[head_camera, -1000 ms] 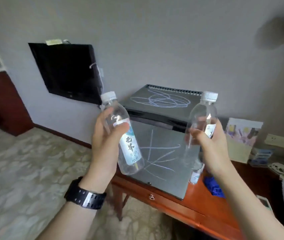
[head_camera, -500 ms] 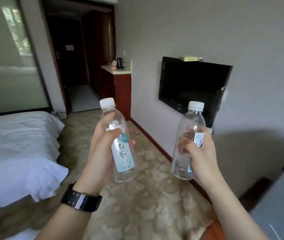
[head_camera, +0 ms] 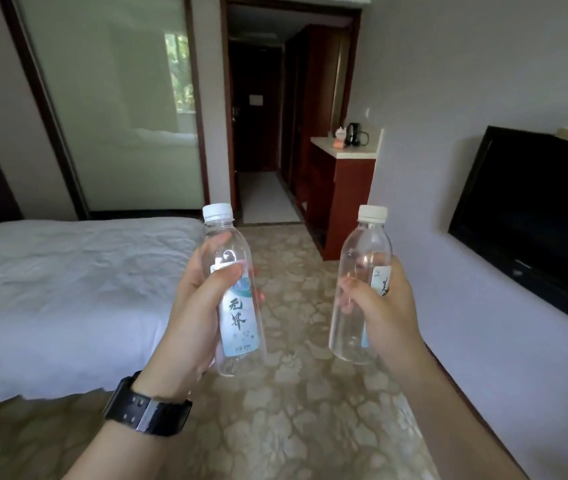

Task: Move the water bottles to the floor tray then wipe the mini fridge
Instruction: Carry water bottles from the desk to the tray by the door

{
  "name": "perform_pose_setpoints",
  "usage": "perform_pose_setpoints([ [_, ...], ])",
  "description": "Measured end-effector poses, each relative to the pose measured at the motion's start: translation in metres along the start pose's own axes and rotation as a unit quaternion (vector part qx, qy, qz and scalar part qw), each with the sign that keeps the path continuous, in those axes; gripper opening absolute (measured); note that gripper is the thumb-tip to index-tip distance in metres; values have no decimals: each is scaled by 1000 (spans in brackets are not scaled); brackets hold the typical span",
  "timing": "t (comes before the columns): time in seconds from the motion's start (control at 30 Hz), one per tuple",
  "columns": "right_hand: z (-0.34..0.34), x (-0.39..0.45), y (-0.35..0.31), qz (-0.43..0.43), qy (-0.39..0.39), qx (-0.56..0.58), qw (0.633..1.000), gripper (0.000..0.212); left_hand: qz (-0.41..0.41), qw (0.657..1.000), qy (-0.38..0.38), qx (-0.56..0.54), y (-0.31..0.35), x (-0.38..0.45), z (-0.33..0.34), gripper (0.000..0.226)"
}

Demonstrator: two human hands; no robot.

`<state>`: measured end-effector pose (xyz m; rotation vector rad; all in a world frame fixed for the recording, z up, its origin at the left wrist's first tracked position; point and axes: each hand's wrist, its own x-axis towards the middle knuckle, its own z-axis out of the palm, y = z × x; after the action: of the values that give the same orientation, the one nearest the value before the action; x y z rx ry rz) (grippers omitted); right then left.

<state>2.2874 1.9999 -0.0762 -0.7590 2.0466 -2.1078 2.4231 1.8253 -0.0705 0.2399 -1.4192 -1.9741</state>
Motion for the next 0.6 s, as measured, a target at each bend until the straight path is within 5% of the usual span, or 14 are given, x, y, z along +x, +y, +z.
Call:
perform_pose_setpoints([
  [0.17, 17, 104, 42, -4, -28, 31, 999, 36, 2, 1000, 11, 12, -30, 96, 6, 60],
  [0.43, 39, 324, 93, -29, -80, 82, 993, 21, 21, 999, 36, 19, -77, 282, 31, 44],
  [0.6, 76, 424, 110, -38, -116, 85, 989, 38, 44, 996, 73, 25, -82, 374, 20, 31],
])
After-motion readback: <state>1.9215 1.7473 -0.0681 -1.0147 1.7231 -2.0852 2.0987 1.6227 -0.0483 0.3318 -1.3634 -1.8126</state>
